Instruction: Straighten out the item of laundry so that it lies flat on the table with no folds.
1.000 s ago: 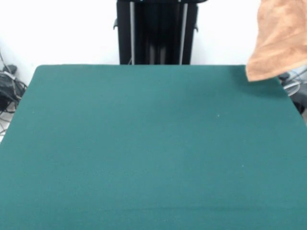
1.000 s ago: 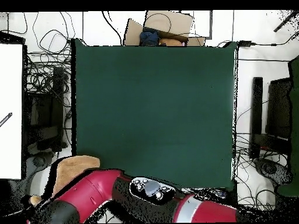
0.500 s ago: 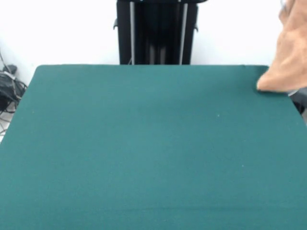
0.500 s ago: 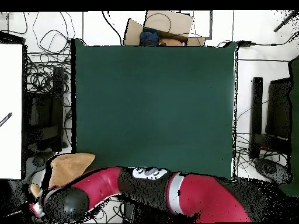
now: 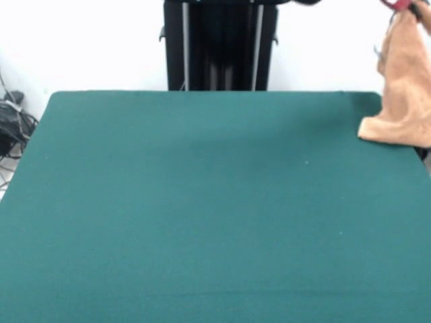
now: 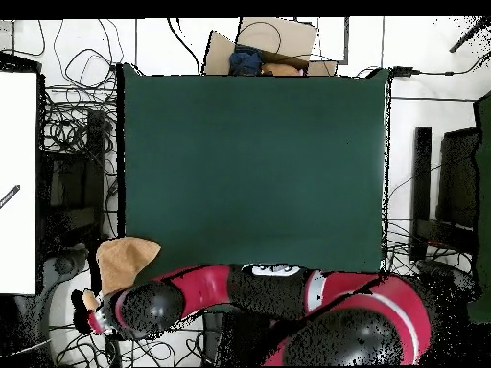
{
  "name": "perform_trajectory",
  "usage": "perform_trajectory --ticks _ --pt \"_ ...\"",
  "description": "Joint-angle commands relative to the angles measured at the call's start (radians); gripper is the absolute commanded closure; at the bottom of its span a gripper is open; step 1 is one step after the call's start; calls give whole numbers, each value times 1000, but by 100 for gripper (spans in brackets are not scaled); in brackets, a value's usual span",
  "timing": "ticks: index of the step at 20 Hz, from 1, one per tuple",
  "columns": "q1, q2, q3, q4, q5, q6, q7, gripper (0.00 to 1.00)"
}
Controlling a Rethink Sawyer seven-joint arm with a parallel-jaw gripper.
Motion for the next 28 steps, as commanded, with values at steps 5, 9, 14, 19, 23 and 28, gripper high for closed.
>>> perform_trajectory --ticks 5,9,14,19,23,28 --pt "-60 169 -136 -319 -47 377 -99 100" --pt "-37 175 -148 -386 -39 438 -56 100" --pt "-36 182 -141 -424 -35 479 -29 100" --pt "4 159 -161 -458 -62 449 8 100" --pt "25 152 -172 -469 -63 441 25 100" --pt "45 138 -196 -519 -63 497 13 100"
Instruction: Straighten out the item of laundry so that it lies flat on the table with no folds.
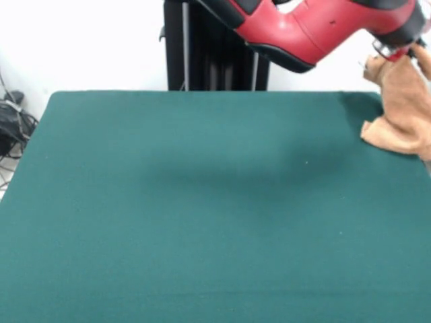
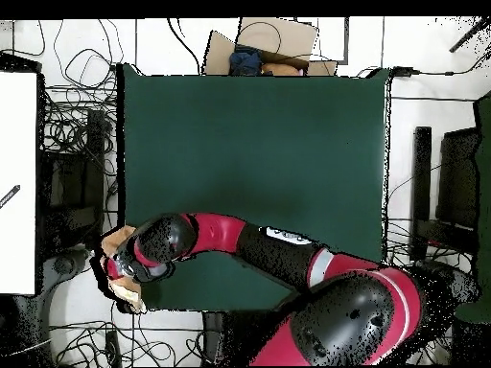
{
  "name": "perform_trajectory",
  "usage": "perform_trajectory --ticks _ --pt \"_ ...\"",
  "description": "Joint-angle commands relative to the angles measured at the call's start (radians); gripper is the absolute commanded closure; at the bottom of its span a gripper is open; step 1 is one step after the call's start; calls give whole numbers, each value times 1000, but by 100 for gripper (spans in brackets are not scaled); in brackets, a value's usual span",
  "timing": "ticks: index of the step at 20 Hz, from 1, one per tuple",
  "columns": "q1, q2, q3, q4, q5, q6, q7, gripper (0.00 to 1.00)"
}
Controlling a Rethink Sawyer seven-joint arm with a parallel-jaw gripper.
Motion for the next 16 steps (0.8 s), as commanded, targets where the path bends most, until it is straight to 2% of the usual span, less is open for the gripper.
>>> perform_trajectory --ticks 1,10,16 --pt "56 -9 -136 -179 -49 97 12 100" --pt "33 -27 -159 -253 -58 262 -50 100" --pt "6 21 -190 -332 -145 329 -133 100"
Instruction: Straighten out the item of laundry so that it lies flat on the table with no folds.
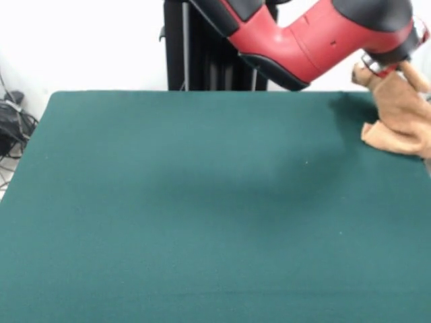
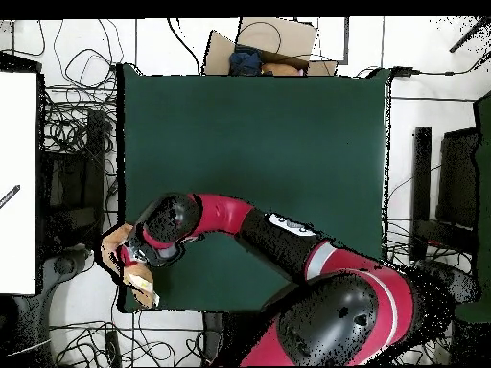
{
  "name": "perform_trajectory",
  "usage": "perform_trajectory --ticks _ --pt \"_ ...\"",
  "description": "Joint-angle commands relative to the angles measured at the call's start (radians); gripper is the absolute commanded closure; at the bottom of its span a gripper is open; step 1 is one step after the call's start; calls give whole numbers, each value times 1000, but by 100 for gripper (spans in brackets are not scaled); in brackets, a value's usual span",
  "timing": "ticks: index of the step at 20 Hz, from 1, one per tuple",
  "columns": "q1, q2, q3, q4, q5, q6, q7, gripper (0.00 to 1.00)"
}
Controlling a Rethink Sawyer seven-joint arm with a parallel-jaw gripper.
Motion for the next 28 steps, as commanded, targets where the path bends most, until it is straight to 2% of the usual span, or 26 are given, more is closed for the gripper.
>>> perform_trajectory --ticks 1,12,28 --pt "-31 44 -129 -205 -124 121 -142 100" --pt "-45 125 -132 -332 -214 162 -158 100" --pt "-70 237 -130 -530 -311 309 -277 100"
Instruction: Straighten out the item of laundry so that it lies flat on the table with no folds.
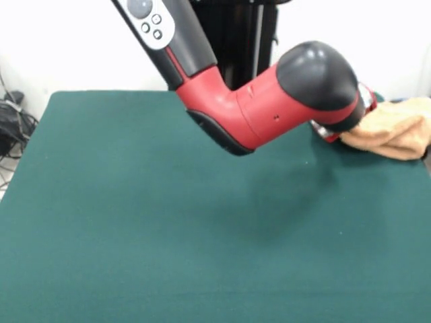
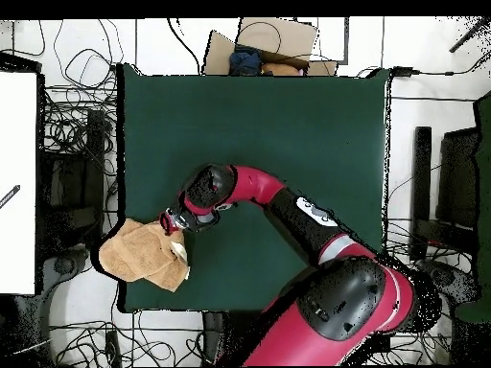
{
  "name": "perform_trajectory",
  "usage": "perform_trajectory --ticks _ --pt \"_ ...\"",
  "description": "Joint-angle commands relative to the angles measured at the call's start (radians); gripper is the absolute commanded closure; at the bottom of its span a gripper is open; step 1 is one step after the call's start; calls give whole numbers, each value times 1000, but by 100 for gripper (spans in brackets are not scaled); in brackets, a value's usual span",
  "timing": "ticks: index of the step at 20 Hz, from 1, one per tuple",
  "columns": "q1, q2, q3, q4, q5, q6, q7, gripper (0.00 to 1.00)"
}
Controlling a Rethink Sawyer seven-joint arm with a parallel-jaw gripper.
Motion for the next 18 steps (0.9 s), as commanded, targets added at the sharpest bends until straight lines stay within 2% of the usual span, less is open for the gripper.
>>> perform_trajectory --ticks 1,10,18 --pt "-23 59 -77 -195 -97 81 -259 100" --pt "-72 92 -68 -190 -99 78 -300 100" --pt "-97 117 -81 -275 -142 185 -465 100"
